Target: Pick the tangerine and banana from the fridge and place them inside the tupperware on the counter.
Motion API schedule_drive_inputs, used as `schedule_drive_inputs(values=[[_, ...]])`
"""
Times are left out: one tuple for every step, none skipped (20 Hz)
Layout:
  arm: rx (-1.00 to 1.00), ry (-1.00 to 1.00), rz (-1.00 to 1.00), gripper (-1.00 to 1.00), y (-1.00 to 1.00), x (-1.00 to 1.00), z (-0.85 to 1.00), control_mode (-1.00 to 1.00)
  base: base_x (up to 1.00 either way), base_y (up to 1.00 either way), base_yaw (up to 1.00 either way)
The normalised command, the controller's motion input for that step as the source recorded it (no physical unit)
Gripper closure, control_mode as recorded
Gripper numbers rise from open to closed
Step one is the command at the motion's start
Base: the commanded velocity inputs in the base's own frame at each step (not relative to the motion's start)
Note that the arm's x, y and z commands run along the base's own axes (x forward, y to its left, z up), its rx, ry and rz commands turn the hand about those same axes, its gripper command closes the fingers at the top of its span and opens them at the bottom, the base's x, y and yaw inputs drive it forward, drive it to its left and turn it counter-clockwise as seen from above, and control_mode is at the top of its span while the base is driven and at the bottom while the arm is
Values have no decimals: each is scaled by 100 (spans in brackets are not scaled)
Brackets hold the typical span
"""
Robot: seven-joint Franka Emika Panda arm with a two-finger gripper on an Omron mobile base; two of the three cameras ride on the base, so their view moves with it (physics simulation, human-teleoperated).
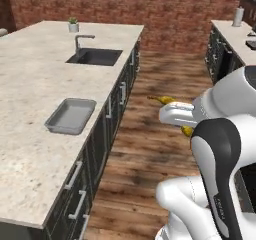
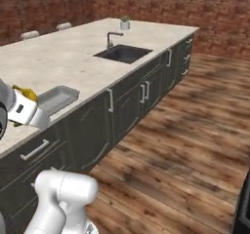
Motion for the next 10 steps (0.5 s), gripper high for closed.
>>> schedule_drive_inputs(values=[[0, 0, 0, 100, 0, 0, 0, 100, 47, -25, 84], [0, 0, 0, 100, 0, 0, 0, 100, 43, -28, 79], [0, 0, 0, 100, 0, 0, 0, 100, 40, -28, 76], [0, 0, 0, 100, 0, 0, 0, 100, 39, -29, 76], [0, 0, 0, 100, 0, 0, 0, 100, 43, -29, 73], [0, 0, 0, 100, 0, 0, 0, 100, 44, -33, 73], [0, 0, 0, 100, 0, 0, 0, 100, 42, -41, 66], [0, 0, 0, 100, 0, 0, 0, 100, 43, -46, 59], [0, 0, 0, 100, 0, 0, 0, 100, 44, -51, 57], [0, 0, 0, 100, 0, 0, 0, 100, 48, -54, 57]])
